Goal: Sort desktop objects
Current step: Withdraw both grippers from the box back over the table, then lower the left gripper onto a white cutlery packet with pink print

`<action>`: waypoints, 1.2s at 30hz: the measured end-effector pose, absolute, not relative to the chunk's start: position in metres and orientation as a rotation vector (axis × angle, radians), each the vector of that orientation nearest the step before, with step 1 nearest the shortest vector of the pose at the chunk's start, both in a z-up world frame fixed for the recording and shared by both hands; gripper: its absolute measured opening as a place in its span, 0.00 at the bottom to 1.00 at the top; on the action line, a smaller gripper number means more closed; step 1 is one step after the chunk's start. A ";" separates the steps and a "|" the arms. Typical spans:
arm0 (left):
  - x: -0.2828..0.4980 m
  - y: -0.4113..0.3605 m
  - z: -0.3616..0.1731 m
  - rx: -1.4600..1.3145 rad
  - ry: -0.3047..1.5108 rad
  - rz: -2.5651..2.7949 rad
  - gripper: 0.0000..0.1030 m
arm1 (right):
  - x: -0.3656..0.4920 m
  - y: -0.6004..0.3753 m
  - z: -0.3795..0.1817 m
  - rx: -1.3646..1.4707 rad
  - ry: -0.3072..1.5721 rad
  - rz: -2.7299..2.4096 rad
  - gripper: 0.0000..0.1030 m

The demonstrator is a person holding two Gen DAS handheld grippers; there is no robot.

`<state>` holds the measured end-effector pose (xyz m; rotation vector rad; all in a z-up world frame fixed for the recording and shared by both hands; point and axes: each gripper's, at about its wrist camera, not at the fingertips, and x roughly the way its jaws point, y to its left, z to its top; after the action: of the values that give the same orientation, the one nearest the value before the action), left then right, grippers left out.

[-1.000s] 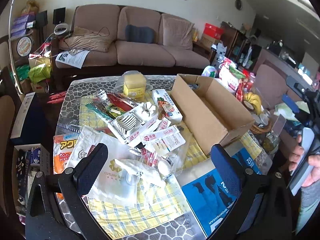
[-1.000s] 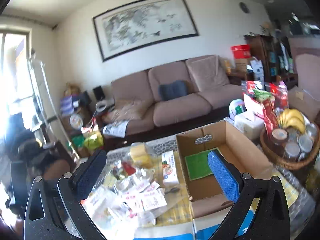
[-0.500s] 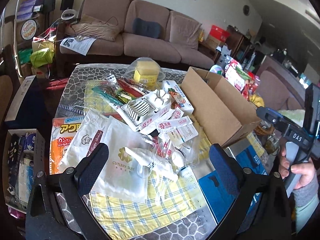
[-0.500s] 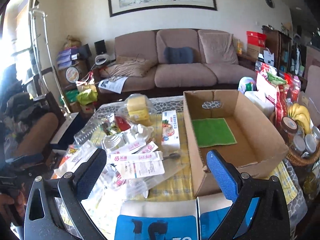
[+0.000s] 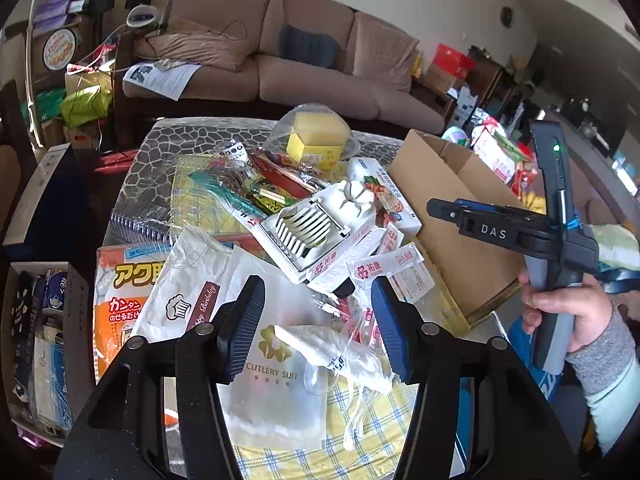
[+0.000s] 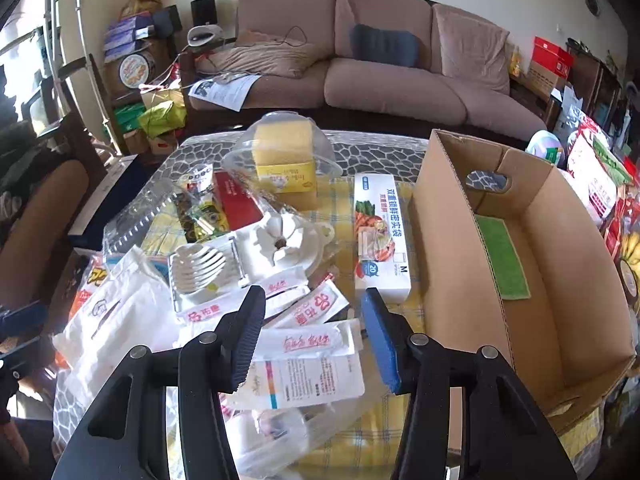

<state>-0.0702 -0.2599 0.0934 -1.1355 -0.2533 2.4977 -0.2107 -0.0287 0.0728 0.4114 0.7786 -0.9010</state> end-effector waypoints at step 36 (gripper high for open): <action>-0.100 -0.186 0.054 -1.203 0.059 2.314 0.69 | -0.254 0.036 0.046 0.556 0.839 -0.680 0.68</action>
<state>-0.1003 -0.1862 0.0536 -1.2032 0.0593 2.3136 -0.2537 0.0363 0.0461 0.5565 0.8386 -0.6805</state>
